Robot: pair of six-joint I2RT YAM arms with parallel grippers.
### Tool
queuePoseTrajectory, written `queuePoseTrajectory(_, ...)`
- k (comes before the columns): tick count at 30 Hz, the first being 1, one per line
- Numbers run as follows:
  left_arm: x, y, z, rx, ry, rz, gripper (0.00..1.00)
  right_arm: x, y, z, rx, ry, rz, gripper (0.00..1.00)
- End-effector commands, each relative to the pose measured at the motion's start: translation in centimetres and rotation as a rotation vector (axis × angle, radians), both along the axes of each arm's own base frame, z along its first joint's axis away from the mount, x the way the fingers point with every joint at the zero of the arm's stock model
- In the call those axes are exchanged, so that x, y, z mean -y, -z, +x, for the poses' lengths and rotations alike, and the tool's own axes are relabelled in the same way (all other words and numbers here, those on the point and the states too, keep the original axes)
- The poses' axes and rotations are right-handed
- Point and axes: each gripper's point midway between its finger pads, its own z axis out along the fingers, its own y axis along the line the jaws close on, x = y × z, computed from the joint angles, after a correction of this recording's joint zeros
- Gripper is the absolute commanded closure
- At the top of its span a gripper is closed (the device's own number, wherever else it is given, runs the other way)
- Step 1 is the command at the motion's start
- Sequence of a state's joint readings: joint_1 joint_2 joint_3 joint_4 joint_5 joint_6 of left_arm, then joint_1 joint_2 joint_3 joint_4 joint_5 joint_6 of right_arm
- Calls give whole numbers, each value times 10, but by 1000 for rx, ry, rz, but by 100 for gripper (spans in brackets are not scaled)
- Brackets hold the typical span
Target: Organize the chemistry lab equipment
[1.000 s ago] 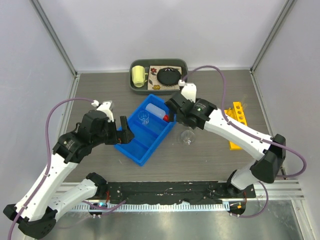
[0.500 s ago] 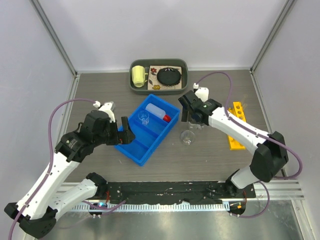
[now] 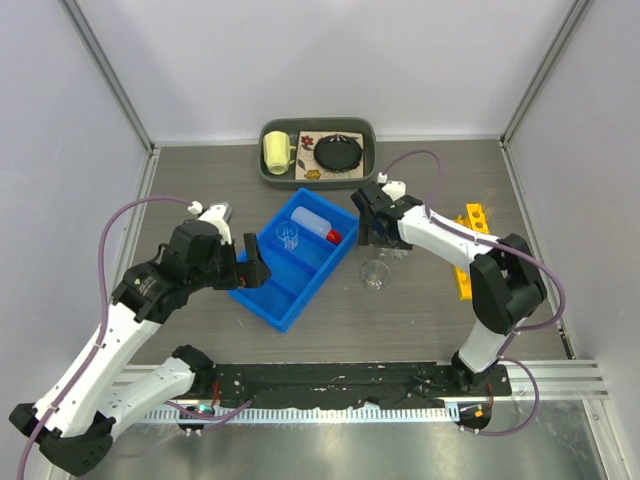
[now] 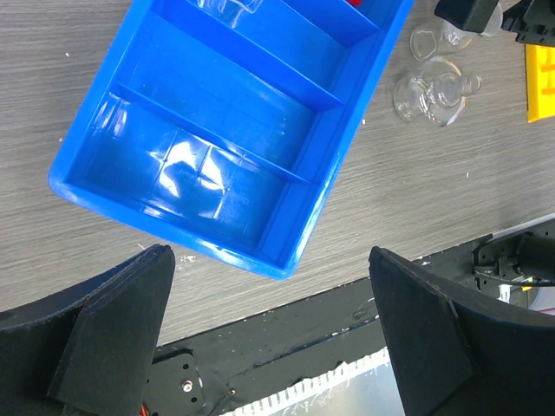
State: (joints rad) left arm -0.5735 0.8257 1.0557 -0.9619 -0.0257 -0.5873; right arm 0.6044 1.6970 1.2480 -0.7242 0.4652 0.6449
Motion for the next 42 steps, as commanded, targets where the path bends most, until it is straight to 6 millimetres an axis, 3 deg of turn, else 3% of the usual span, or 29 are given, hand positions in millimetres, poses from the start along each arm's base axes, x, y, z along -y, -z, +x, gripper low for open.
queuePoseTrajectory(1,1,-1,6,27,13,6,0,-10,6,8,9,-16,35,14)
queuePoseTrajectory(17,1,5,8,18,17,25,0,-15,30,12,-32,-15,30,19)
queuePoseTrajectory(29,2,8,8,11,19,24,0,-15,29,11,-39,-16,32,50)
queuePoseTrajectory(32,3,8,8,9,22,21,0,-13,27,10,-37,-12,27,57)
queuePoseTrajectory(35,4,8,8,8,23,17,0,-9,22,9,-30,-7,18,70)
queuePoseTrajectory(38,4,7,8,12,23,15,0,-7,11,10,-17,0,10,71)
queuePoseTrajectory(42,3,5,6,14,22,12,0,-3,-21,18,35,5,-6,73)
